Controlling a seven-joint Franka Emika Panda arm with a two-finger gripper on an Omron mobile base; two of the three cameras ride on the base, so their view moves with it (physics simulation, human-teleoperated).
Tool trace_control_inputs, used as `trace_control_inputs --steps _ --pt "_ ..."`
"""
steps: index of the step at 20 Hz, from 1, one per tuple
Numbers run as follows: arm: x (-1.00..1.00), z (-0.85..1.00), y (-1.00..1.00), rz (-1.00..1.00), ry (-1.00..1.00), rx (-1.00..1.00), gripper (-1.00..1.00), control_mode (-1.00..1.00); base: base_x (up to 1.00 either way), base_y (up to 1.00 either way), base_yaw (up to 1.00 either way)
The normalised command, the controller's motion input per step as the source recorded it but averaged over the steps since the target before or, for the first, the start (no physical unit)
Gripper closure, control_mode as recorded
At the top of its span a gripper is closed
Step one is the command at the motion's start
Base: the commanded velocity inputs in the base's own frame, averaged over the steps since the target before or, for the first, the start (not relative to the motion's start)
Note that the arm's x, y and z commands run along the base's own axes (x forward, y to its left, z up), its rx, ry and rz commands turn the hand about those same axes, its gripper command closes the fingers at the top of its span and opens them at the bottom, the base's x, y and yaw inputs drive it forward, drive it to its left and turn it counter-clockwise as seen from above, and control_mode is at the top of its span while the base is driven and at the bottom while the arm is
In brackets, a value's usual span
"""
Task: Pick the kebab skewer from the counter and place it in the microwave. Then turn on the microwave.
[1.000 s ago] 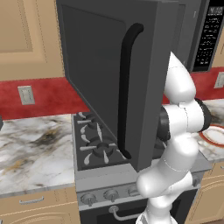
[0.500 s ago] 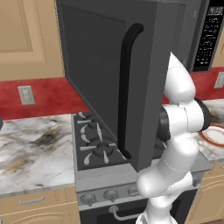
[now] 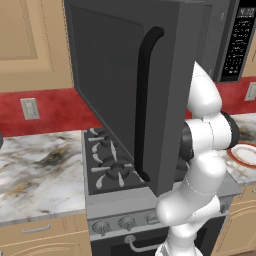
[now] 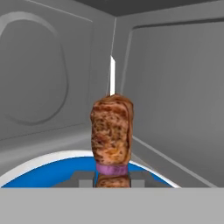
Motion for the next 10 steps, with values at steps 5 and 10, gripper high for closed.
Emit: trace_control_inputs --steps 5,10 --pt "0.06 -0.03 0.03 0.00 0.00 -0.04 1.00 -1.00 0.00 0.00 0.00" --pt "0.04 -0.02 0.00 0.00 0.00 -0.02 1.00 -1.00 0.00 0.00 0.00"
